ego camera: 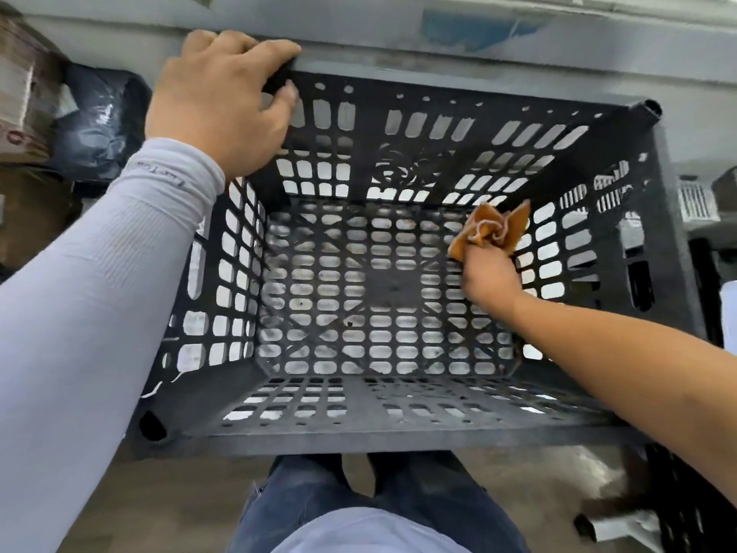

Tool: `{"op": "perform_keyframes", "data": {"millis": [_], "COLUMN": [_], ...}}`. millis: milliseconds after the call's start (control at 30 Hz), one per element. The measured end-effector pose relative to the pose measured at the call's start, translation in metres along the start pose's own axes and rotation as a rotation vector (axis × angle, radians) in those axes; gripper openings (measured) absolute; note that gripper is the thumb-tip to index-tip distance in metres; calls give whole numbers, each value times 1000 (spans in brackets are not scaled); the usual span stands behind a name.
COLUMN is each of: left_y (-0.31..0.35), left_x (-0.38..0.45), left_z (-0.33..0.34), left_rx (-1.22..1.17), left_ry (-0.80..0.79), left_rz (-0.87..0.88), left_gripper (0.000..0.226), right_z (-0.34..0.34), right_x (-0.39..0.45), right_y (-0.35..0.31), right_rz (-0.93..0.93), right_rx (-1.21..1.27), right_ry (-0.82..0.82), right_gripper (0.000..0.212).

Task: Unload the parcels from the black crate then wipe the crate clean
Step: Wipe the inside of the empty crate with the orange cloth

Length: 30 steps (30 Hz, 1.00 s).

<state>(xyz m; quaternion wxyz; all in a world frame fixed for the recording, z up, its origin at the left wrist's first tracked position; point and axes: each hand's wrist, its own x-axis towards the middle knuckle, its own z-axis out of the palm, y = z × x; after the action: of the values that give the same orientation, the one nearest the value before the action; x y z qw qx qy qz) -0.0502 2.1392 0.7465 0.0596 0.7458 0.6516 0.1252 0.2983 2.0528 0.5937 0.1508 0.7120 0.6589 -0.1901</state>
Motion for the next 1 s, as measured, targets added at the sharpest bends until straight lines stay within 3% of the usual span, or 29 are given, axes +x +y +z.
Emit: {"op": "perform_keyframes", "data": {"millis": [100,200,333,433,500,667,900,1000], "left_y": [-1,-2,-4,-4,-4,-3,-4,-2], "left_x": [-1,0,1,0,0,1,2,1], "left_z": [0,1,2,2,3,5,6,5], "left_rx": [4,1,6,7,14,31,50,50], "left_ry": [-2,0,-1,20,27,46,43,42], "left_rz": [-3,1,6,11,15,28,26,25], "left_gripper": [51,52,53,53,53,53,51,51], "right_z": [8,16,29,37,37,11,-39,-72], "right_x": [-10,-23,-48,-72,-82,-86,-115,-127], "right_y": [-26,-59,-110,-138,-151,-162,-146,-139], "right_rz": [-49,-224,-608,-755,-755,-554,-584,-631], "right_rx": [154,183,80,83,118,257,592,618], "right_ry": [1,-92,-333,-501,-597,-852,-989,-1043], "right_gripper": [37,70,61,68,69,64,61,53]}}
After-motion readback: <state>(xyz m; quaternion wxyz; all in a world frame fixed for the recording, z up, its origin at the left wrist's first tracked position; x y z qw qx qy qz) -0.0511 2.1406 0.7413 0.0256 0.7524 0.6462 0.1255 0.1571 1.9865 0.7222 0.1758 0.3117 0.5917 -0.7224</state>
